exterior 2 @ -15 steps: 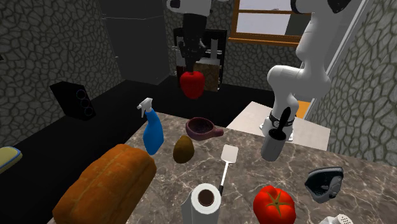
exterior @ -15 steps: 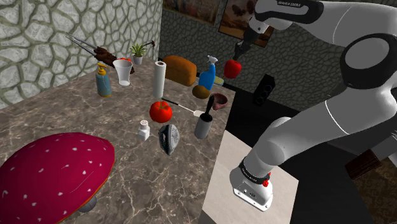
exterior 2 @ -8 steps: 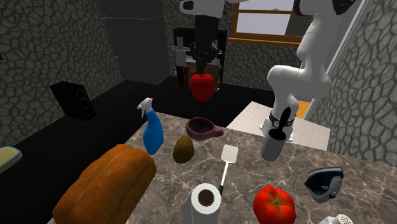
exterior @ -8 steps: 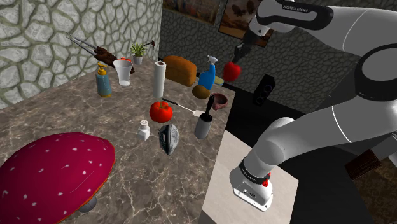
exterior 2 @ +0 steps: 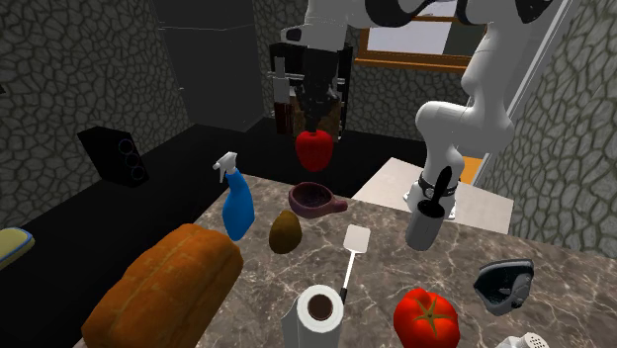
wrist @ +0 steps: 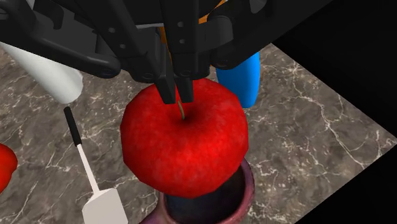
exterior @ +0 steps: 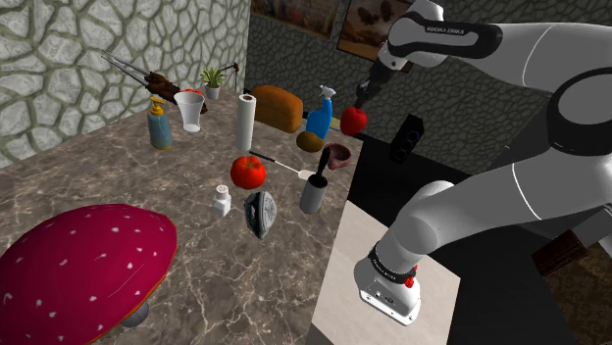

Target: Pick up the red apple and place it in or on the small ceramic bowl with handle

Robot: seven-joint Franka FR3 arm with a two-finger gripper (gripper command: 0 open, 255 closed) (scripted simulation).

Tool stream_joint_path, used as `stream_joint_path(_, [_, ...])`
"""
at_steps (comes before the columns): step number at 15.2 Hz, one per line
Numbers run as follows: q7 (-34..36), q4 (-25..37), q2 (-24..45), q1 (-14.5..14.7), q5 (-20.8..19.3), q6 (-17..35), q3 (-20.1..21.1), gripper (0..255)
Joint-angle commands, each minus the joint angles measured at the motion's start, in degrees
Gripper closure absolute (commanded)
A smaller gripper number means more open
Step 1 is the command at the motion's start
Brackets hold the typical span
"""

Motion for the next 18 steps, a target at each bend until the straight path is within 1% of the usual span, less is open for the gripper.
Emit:
stream_joint_path(1, [0.0,-1.4,0.1,0.0,-0.1,1.6,-0.2,255])
stream_joint_path(13, [-1.3,-9.3,1.9,-0.1,-0.4,11.1,-2.2,255])
stream_joint_path(18, [-1.3,-9.5,2.0,-0.1,-0.4,11.5,-2.3,255])
